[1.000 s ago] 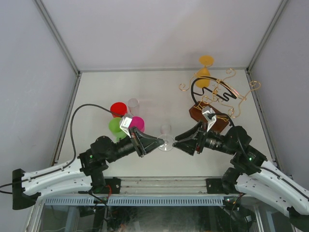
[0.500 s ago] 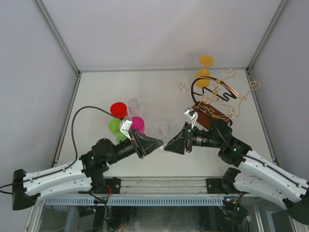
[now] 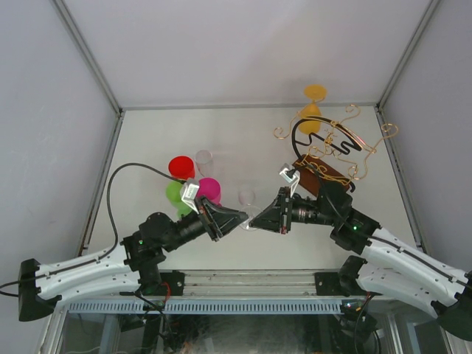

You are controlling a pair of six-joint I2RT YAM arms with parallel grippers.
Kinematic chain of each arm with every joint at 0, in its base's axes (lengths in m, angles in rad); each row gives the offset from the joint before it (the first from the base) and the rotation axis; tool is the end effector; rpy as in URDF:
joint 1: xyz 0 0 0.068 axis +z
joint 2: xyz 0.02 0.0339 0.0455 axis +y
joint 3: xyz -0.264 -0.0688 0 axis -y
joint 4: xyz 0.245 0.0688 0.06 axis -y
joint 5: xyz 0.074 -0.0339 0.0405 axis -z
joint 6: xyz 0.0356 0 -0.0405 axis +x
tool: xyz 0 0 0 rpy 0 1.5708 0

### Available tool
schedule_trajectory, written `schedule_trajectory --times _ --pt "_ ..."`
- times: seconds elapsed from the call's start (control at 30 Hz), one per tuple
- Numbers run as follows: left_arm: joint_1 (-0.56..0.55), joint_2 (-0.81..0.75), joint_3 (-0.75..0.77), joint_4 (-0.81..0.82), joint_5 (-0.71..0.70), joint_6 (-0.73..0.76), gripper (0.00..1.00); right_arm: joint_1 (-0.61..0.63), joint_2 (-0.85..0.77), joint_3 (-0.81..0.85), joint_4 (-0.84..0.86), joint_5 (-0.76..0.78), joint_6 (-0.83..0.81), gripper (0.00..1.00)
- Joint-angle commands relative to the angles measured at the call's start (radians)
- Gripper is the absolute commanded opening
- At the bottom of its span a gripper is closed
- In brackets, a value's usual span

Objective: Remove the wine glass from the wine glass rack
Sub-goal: Place the wine glass at the center of the board.

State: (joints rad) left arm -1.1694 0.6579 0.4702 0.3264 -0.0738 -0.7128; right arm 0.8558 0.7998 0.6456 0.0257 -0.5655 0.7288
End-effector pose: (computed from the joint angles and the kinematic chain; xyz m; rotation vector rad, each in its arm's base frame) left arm 0.0694 -0.1568 0.3033 0.2982 1.5857 -1.4624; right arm 0.1105 0.1564 0.3112 -0.6107 1.8833 1.5920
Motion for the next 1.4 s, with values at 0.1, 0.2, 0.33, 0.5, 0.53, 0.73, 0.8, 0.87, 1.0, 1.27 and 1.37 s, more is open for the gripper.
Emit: schedule_trajectory --times 0.1,0.2,0.33,0.5,0.53,0.73,0.8,0.87,1.0,1.27,1.37 --pt "-0.003 -0.048 0.009 0.003 -0.01 0.025 0.56 0.054 -0.088 -0.047 0.091 0.035 -0.205 0.0" --pt "-0.003 -0.075 0.034 -0.069 -0.028 0.024 0.76 0.083 -0.135 -0.074 0.053 0.096 -0.351 0.0" --pt "-0.004 -0.14 0.068 -0.242 -0.081 0.028 0.87 0.129 -0.204 -0.146 0.045 0.141 -0.525 0.0" --pt "-0.003 -0.225 0.104 -0.409 -0.198 0.019 0.99 0.226 -0.281 -0.244 0.045 0.129 -0.849 0.0" --pt "-0.004 -0.235 0.116 -0.442 -0.224 0.017 1.0 0.244 -0.291 -0.266 0.044 0.122 -0.919 0.0" --pt "0.0 -0.219 0.208 -0.568 -0.276 0.018 1.0 0.355 -0.315 -0.34 0.008 0.187 -1.233 0.0" --pt "0.005 -0.191 0.237 -0.57 -0.245 0.036 1.0 0.377 -0.311 -0.349 0.008 0.249 -1.278 0.0" --pt "0.025 -0.162 0.27 -0.587 -0.219 0.036 1.0 0.383 -0.309 -0.359 0.011 0.269 -1.305 0.0" --pt "0.157 -0.116 0.315 -0.606 -0.023 0.023 1.0 0.39 -0.317 -0.377 0.01 0.279 -1.352 0.0" --pt "0.498 -0.077 0.325 -0.497 0.416 0.002 1.0 0.407 -0.396 -0.386 -0.021 0.252 -1.377 0.0" --pt "0.553 -0.041 0.359 -0.478 0.512 -0.04 1.0 0.407 -0.431 -0.407 -0.01 0.263 -1.388 0.0"
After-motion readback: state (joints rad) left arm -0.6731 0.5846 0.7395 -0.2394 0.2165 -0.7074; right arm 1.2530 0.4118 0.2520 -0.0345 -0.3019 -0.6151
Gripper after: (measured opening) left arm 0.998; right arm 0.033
